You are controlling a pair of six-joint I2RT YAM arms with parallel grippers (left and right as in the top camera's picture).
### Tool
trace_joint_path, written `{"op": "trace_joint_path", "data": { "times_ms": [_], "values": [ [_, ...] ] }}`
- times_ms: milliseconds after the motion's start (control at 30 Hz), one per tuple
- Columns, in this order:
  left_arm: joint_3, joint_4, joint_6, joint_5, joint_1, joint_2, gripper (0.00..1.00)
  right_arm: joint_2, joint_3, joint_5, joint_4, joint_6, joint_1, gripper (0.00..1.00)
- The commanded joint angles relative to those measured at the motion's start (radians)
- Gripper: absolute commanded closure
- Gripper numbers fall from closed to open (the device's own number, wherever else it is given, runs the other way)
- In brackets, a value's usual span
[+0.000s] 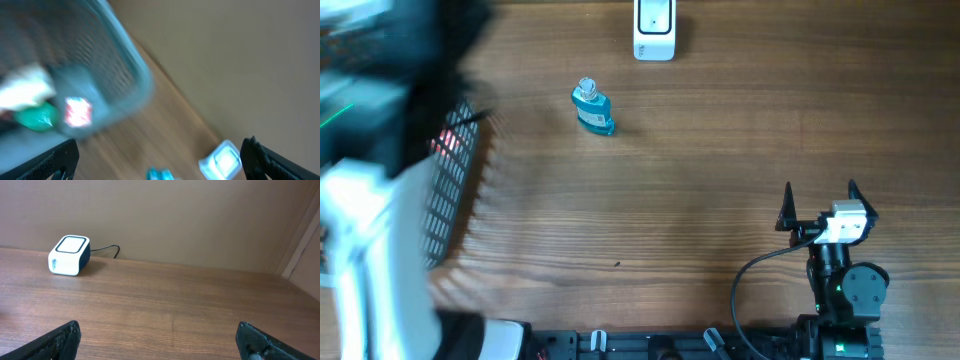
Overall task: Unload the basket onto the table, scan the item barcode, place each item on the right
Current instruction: 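Set the blue bottle on the table and return the left gripper to the basket, then reach into the basket and grasp the paper bag with the left gripper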
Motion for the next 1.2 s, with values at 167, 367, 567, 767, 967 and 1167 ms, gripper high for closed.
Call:
{"op": "trace_joint_path", "data": {
  "times_ms": [167,367,567,767,967,1167],
  "values": [
    [0.01,-0.113,0.279,0.209,0.613,-0.137,0.0,0.0,-0.001,-0.016,0.002,-0.011,-0.004,0.0],
    [0.01,-0.17,0.423,0.27,0.661,-0.008,0.0,0.0,-0.001,-0.016,0.002,-0.011,-0.004,0.0],
    [-0.015,-0.165,0.675,0.341,0.657,0.082,0.0,0.0,-0.001,-0.016,0.002,-0.01,-0.004,0.0],
    [-0.024,-0.161,0.708,0.352,0.667,0.06,0.0,0.0,-0.001,-0.016,0.002,-0.01,-0.004,0.0],
    [-0.049,-0.088,0.705,0.358,0.719,0.045,0.0,0.0,-0.001,-0.016,0.002,-0.011,-0.004,0.0],
    [-0.257,0.023,0.783,0.382,0.751,0.045,0.0,0.0,-0.001,-0.016,0.002,-0.011,-0.004,0.0]
  ]
}}
